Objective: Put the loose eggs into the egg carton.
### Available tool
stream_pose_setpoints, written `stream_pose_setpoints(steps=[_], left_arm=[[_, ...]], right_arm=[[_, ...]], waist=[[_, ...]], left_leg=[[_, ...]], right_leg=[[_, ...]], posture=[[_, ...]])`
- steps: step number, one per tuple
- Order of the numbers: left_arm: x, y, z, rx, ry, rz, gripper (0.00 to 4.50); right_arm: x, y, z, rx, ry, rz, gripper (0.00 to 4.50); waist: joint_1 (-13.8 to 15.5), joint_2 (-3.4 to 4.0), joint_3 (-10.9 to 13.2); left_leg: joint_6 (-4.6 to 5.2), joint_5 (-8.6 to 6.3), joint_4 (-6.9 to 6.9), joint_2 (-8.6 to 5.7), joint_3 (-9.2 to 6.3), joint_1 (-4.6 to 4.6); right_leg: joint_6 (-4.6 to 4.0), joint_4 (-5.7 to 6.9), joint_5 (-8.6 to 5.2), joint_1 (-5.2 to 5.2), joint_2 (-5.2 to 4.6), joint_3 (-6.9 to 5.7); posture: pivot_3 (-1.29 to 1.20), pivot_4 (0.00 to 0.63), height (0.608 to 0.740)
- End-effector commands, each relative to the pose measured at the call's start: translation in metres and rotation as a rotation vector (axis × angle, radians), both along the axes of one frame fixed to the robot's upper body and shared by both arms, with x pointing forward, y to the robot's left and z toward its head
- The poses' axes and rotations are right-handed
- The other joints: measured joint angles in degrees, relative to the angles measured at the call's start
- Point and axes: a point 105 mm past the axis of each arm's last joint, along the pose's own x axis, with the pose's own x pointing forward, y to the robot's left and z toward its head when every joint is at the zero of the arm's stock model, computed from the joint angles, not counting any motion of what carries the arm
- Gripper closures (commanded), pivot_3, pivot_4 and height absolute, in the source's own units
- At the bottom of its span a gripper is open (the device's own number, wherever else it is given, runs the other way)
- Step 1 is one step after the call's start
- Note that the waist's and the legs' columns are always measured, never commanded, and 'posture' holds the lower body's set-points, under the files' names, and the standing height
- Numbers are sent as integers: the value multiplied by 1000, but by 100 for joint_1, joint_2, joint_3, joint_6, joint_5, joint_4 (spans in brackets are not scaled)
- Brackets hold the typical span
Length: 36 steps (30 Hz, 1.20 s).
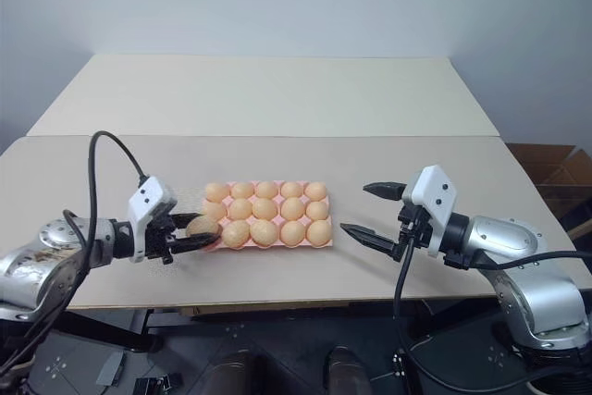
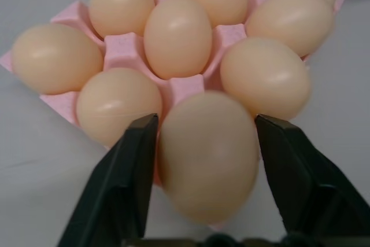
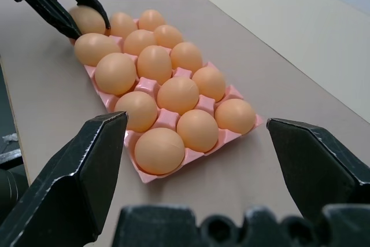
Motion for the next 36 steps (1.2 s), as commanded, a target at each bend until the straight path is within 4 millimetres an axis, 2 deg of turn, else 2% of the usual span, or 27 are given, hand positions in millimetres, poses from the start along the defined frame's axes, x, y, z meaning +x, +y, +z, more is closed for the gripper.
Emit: stream_pose_setpoints(steps=[1, 2, 3, 11, 19, 21, 23, 25, 28, 36], left_arm=[[4, -3, 9, 18, -54, -11, 487], [5, -1, 12, 16, -63, -3, 126], [5, 1, 16, 12, -72, 4, 59], [-7, 26, 46, 0, -157, 45, 59], [-37, 76, 67, -11, -286, 122, 59], [-44, 91, 70, -47, -323, 151, 59], [-57, 106, 64, -64, -274, 156, 59], [-70, 115, 57, -64, -221, 137, 59], [-80, 117, 54, -92, -187, 136, 59], [-89, 98, 56, -161, -198, 127, 59]], right_arm=[[-2, -1, 16, 6, -61, -3, 0], [-2, -1, 17, 7, -63, -2, 0], [-1, -1, 17, 8, -64, -2, 0], [-1, 0, 16, 9, -61, 8, 0], [-3, -4, 17, -7, -58, 51, 0], [-4, -6, 17, -14, -50, 78, 0], [-6, -9, 17, -18, -34, 110, 0], [-9, -14, 15, -28, -19, 136, 0], [-9, -19, 13, -46, -7, 142, 0], [-8, -19, 12, -48, 3, 151, 0]], waist=[[1, 0, 0], [-2, 0, 0], [-3, 0, 0], [-41, 0, 0], [-67, 1, 1], [-60, 2, 1], [-54, 2, 1], [-56, 3, 1], [-52, 2, 1], [-6, 3, 1]], left_leg=[[0, 0, 0, 0, -1, -1], [0, 0, 0, 0, -1, 0], [0, 0, 0, 0, -1, 0], [0, 0, 0, 6, -2, 3], [0, -1, -1, 7, 2, 3], [0, -1, -1, 8, 3, 8], [0, -1, -1, 8, 4, 12], [0, -1, -1, 10, 6, 14], [0, -1, -1, 13, 8, 11], [-1, -1, -1, 15, 9, 13]], right_leg=[[0, -1, 0, 0, 0, 0], [0, -1, 0, 0, 0, 0], [0, -1, 0, 0, 0, 0], [-1, 3, -1, -2, 5, -1], [-2, 1, -2, -3, 1, -1], [-4, 2, -3, -2, 0, -1], [-44, 5, -26, 0, 0, -1], [-46, 6, -31, 0, 0, -1], [-37, 5, -40, -2, 0, -2], [-30, 6, -42, 0, -3, -1]], posture=[[0, 150, 740], [0, 150, 740], [0, 150, 740], [0, 150, 740], [0, 150, 740], [0, 150, 740], [0, 150, 740], [0, 150, 740], [0, 150, 740], [0, 150, 740]])
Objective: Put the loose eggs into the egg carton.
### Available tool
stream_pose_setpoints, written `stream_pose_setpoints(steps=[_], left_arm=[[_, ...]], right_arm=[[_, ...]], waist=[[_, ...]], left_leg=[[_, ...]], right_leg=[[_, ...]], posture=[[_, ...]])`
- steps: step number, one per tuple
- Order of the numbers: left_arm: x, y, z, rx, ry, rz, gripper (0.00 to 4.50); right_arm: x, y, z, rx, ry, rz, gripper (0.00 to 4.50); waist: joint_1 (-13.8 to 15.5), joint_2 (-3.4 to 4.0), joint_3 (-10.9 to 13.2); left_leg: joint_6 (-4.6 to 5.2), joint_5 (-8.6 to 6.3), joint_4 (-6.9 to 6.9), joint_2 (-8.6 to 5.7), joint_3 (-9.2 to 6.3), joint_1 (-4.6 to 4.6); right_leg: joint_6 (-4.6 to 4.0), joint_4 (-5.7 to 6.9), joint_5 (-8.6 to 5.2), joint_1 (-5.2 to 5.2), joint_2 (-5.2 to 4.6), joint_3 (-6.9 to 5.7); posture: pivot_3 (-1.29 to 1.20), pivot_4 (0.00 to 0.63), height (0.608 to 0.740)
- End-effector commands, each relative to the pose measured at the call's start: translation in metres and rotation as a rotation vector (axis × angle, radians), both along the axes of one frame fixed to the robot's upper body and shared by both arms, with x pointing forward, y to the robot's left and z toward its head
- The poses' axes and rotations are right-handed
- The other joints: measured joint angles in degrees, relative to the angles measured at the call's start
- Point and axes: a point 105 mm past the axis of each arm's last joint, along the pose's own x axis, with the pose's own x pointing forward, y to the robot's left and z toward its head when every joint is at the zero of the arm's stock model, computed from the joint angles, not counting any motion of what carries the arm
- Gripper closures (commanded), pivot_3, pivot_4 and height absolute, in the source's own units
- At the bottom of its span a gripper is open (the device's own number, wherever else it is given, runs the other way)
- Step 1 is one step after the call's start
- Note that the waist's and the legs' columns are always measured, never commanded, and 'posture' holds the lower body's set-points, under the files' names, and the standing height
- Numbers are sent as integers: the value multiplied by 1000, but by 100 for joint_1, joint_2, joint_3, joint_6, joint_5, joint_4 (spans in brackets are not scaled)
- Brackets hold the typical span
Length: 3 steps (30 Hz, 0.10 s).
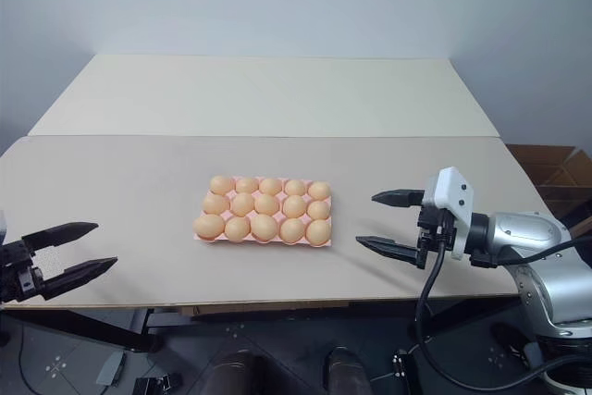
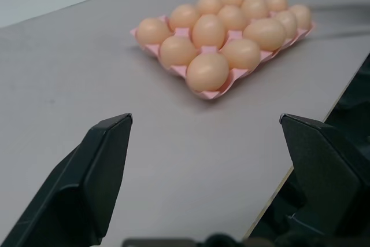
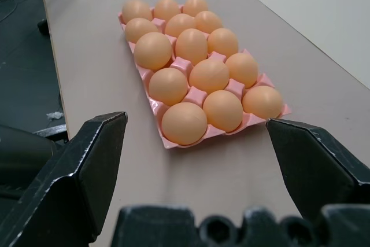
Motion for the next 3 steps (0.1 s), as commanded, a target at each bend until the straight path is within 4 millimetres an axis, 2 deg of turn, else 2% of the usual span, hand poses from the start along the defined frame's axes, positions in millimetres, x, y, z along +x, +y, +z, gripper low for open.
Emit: stream_pose_setpoints(steps=[1, 3], left_arm=[[-3, -5, 9, -1, -34, 2, 59], [-3, -5, 9, 1, -29, 14, 59]], right_arm=[[-1, -1, 14, 3, -62, 11, 0], [-2, -1, 13, 7, -59, 11, 0]], waist=[[0, 0, 0], [0, 0, 0]], left_leg=[[0, 0, 0, 0, 0, 0], [0, 0, 0, 0, -1, 0]], right_leg=[[-1, 0, 1, -1, 2, 0], [-2, 2, 1, -2, 4, -1]], posture=[[0, 150, 740], [0, 150, 740]])
